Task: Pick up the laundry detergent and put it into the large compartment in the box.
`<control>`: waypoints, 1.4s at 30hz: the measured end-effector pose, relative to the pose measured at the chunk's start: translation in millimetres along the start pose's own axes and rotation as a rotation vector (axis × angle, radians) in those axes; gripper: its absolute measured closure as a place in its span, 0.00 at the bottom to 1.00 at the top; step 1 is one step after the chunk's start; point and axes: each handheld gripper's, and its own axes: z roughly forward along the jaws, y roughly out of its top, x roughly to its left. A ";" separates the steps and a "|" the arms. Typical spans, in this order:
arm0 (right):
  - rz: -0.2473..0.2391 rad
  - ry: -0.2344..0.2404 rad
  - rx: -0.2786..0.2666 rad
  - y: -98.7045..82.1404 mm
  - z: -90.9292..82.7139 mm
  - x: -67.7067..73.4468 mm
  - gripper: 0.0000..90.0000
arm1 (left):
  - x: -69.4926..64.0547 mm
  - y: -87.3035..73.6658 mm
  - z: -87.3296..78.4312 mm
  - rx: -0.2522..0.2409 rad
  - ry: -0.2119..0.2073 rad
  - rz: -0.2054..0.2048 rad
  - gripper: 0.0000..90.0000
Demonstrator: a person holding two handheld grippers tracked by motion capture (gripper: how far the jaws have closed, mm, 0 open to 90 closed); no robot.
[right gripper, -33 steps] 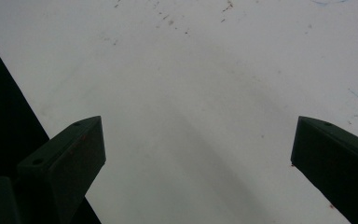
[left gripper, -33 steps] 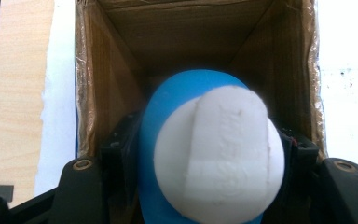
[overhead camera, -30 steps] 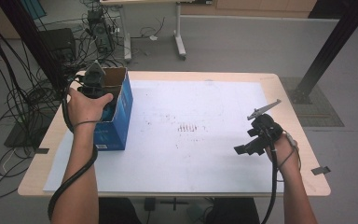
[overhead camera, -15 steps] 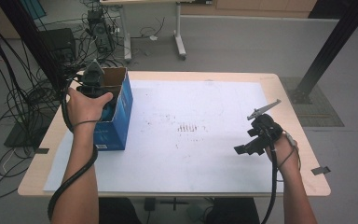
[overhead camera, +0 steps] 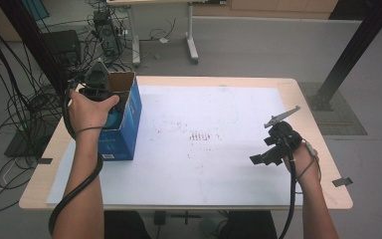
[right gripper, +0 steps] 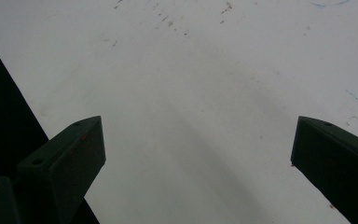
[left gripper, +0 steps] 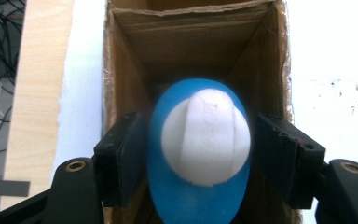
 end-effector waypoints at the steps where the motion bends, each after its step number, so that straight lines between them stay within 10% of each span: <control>1: 0.002 0.000 -0.001 0.1 -0.1 0.1 0.03 | -0.5 0.3 -1.6 -0.002 0.005 0.001 0.38; 42: -0.002 0.006 -0.015 4.6 -2.4 2.9 0.03 | -44.3 15.4 -74.5 0.023 -0.042 0.164 0.10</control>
